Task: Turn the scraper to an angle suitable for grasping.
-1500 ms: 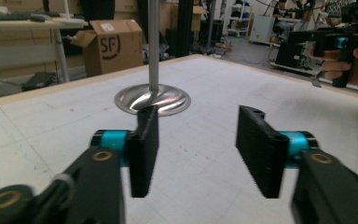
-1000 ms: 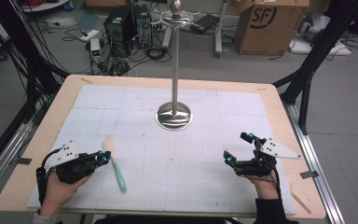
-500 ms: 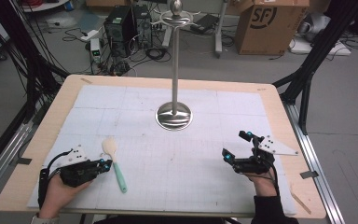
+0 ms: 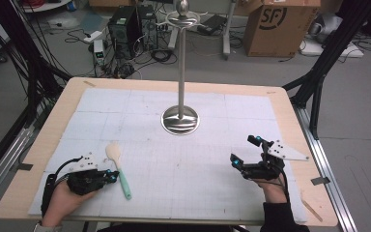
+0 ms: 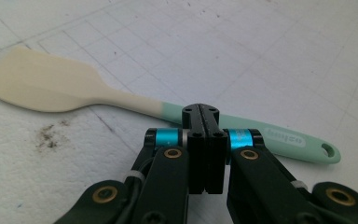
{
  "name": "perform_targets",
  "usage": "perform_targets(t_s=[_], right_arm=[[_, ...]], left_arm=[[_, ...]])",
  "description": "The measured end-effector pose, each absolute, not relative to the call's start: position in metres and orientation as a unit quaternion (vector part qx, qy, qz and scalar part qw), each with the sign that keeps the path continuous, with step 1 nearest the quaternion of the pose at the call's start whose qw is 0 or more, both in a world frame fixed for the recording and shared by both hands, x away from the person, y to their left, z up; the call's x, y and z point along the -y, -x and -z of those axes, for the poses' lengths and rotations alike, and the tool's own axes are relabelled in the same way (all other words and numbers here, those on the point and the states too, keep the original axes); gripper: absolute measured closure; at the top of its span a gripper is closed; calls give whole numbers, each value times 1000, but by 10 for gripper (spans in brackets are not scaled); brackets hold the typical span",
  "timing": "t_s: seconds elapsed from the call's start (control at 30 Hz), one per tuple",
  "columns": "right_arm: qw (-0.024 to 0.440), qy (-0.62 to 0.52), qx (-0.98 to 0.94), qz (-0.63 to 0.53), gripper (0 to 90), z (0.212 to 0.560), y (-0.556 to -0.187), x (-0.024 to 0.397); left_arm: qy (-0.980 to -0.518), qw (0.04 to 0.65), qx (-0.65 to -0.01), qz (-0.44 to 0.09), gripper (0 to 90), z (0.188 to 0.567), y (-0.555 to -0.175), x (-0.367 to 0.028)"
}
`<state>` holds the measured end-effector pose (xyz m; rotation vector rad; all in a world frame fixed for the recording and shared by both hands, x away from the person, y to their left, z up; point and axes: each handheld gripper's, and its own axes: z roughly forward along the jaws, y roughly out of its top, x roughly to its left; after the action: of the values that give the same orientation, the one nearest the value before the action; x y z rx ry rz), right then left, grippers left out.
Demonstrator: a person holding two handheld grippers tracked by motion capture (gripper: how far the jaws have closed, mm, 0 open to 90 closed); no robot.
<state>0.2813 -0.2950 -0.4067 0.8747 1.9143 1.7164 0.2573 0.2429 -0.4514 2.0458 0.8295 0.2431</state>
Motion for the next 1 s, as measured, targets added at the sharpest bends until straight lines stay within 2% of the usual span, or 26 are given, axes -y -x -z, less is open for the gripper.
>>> perform_targets(t_s=[0.7,0.8,1.0], right_arm=[[220,-312,-694,-610,3,406,-281,297],[216,-315,-695,-610,3,406,-280,296],[213,-318,-695,-608,3,408,-280,297]], left_arm=[[-830,428,-338,-121,897,451,-265,-215],[-819,432,-358,-120,898,448,-265,-217],[-807,437,-364,-156,897,438,-273,-220]])
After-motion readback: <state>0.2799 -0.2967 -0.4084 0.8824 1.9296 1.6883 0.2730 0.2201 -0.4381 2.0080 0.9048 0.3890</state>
